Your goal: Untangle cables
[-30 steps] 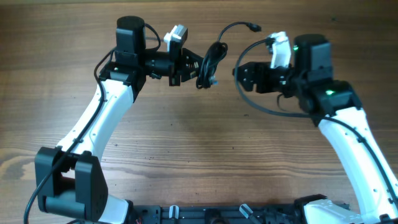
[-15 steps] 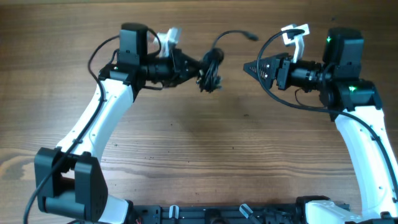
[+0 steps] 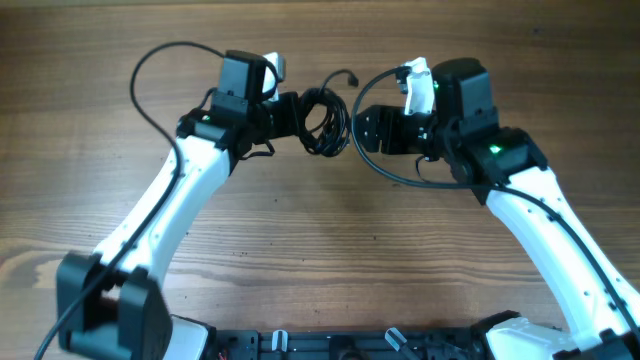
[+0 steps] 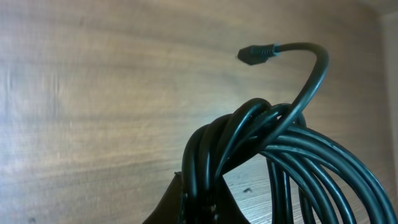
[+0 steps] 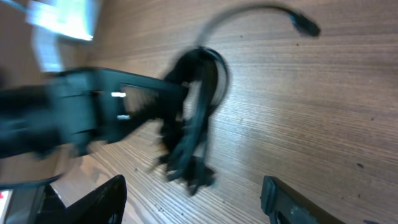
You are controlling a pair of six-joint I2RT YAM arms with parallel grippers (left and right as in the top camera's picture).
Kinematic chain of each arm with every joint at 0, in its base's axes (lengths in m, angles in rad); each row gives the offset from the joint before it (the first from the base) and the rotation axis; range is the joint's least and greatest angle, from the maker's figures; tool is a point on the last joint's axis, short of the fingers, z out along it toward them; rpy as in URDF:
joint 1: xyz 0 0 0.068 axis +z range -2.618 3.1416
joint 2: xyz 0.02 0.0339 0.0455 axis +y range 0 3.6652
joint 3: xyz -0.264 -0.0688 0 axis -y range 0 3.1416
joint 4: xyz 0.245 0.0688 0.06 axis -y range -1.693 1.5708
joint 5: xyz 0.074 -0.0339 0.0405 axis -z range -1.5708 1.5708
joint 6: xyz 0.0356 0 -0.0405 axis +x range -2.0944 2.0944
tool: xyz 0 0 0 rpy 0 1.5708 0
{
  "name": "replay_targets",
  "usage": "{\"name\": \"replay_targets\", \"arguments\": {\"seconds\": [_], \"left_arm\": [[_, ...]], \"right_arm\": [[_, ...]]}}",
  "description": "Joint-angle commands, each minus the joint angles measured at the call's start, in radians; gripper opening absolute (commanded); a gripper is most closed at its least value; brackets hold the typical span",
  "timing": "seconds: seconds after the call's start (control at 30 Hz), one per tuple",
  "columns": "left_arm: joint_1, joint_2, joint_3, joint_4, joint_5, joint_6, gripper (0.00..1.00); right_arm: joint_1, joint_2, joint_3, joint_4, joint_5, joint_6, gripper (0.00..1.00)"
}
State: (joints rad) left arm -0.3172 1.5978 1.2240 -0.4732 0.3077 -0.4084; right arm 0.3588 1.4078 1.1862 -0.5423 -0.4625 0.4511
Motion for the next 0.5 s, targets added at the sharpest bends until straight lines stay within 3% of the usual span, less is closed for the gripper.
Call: {"name": "replay_targets", "arguments": {"seconds": [0.0, 0.17, 0.3, 0.47], "left_arm": [[-0.003, -0.131, 0.008, 0.051, 0.055, 0.118, 0.04], [-0.006, -0.145, 0.007, 0.054, 0.071, 0.170, 0.04], [-0.006, -0.145, 0.007, 0.055, 0.069, 0.201, 0.04], [-0.008, -0.145, 0.007, 0.073, 0.079, 0.200, 0.04]], "right_arm": [[0.004, 0.018, 0.017, 0.041, -0.040, -0.034, 0.70], [0.004, 0.018, 0.017, 0.120, -0.150, -0.080, 0.70], [0.000, 0.018, 0.017, 0.134, -0.106, 0.005, 0.68], [0.004, 0.019, 0.017, 0.169, -0.145, 0.012, 0.68]]}}
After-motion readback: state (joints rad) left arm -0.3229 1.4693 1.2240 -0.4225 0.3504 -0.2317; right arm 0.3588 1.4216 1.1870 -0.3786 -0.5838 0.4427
